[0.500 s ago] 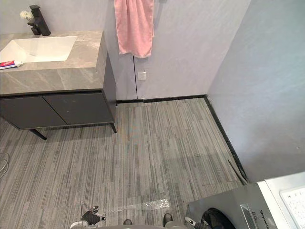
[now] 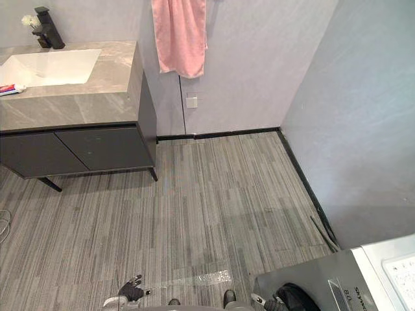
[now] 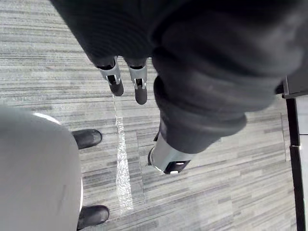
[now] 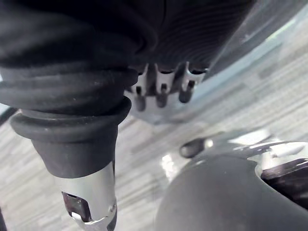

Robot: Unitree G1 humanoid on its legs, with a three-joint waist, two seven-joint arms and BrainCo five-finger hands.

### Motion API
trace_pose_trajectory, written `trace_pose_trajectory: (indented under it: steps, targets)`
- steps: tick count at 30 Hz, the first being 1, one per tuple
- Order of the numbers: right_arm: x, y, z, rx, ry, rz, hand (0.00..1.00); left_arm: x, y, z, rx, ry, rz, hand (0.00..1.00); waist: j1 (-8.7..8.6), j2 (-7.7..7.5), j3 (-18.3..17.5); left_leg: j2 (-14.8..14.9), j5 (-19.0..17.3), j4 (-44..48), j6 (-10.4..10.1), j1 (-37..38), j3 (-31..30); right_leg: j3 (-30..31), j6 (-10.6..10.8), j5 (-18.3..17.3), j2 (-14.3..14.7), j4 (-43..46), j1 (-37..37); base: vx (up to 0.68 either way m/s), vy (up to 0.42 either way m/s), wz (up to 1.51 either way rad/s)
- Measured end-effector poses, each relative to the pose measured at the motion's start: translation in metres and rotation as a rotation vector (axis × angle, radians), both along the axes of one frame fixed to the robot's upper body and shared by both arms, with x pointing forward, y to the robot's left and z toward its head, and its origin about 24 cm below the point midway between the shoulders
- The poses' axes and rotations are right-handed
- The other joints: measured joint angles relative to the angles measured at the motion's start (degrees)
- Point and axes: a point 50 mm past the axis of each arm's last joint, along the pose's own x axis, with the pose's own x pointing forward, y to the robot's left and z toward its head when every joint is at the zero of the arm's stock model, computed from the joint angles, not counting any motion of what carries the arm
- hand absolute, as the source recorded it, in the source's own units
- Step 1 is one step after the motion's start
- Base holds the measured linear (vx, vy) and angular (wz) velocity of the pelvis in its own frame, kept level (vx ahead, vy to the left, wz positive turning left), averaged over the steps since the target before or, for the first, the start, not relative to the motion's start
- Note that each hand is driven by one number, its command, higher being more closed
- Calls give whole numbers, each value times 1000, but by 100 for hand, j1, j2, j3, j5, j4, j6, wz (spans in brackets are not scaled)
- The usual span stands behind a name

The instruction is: Organize washtable

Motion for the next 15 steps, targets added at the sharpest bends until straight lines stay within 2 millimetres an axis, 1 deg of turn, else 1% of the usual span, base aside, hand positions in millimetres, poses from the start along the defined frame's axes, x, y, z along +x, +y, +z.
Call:
trace_pose_trajectory:
  steps: [6,12,14,15]
  targets:
    - [0,-3,1,-8,0,4,0,0,-3,-1,-9,2,-4,0,-2,83,-13,6,3,-2,-2,1,3,1,-5,4,1,8,-1,-55,-39,0]
    - [-1,-4,1,-8,1,3,0,0,-4,0,-12,-2,-15,0,0,90,-8,22,12,3,-14,-54,-4,-4,-17,9,17,-2,-8,-60,-38,1]
    - [0,-5,1,-12,0,4,0,2,0,1,-10,-13,17,0,6,35,60,79,-226,473,-40,-231,-6,7,-103,-97,37,108,-11,-15,-42,1]
    - [3,-3,1,-9,-5,9,0,5,2,2,-14,-26,48,0,22,17,152,187,-544,1142,-69,-473,-15,26,-123,-214,52,269,-16,-12,-22,3]
